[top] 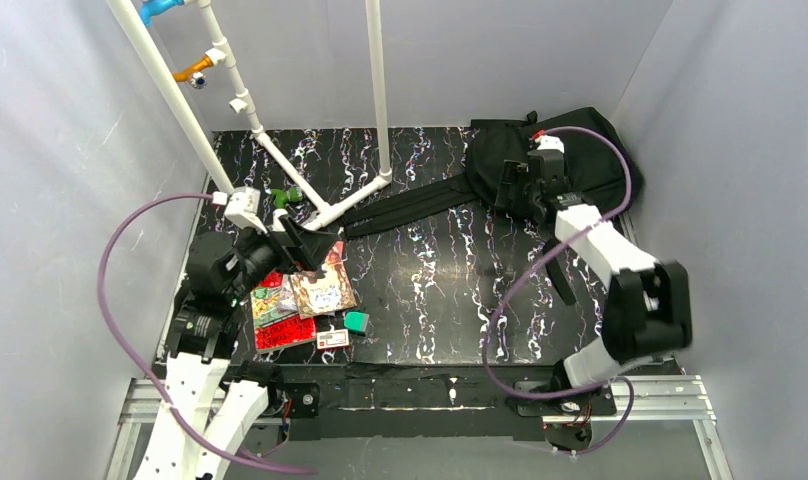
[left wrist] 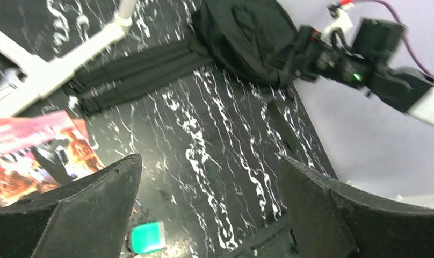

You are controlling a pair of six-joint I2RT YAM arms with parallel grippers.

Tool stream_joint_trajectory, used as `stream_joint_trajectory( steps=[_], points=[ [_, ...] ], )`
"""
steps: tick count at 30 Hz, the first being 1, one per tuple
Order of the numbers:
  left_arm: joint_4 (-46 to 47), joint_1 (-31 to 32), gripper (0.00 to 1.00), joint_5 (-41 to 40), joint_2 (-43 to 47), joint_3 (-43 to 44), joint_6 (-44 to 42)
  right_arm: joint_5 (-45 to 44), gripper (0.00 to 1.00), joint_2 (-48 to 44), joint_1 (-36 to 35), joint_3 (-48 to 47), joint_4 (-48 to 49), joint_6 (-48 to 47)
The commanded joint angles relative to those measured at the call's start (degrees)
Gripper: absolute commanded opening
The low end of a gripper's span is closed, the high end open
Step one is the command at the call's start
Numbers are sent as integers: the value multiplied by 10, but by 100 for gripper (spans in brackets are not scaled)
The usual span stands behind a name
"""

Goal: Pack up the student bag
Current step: Pick up the student bag at the corner of the board.

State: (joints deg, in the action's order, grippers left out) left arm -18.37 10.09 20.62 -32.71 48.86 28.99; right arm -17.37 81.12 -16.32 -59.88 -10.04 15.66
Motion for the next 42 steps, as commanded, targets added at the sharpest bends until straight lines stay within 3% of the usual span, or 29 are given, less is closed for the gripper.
stream_joint_trajectory(
  steps=[1, 5, 7, 11, 15, 18, 21, 24, 31, 37, 42],
  points=[
    [44, -1, 99, 90, -17, -15, 48, 142, 100, 142, 57, -101, 62, -36],
    [44, 2, 99, 130, -40, -17, 72, 212, 100, 309, 63, -276, -53, -111],
    [46, 15, 99, 144, -55, -19, 91, 205, 100, 356, 59, -333, -89, -135],
    [49, 113, 99, 104, -89, -22, 102, 154, 100, 380, 40, -340, -58, -183],
    [50, 231, 99, 8, -130, -24, 99, 108, 100, 390, 6, -355, -81, -216],
    [53, 275, 99, -40, -153, -21, 104, 101, 100, 332, -32, -283, -14, -230],
    [59, 290, 99, -65, -167, -20, 116, 101, 100, 301, -42, -245, 23, -215],
    [64, 296, 99, -68, -174, -20, 125, 69, 100, 316, -43, -266, -9, -209],
    [60, 303, 99, -83, -168, -36, 139, 156, 100, 272, -44, -223, 71, -161],
    [28, 303, 99, -91, -156, -25, 158, 80, 100, 359, -48, -280, 48, -153],
    [6, 303, 99, -100, -148, -24, 148, 41, 89, 399, -71, -281, 72, -183]
  ],
)
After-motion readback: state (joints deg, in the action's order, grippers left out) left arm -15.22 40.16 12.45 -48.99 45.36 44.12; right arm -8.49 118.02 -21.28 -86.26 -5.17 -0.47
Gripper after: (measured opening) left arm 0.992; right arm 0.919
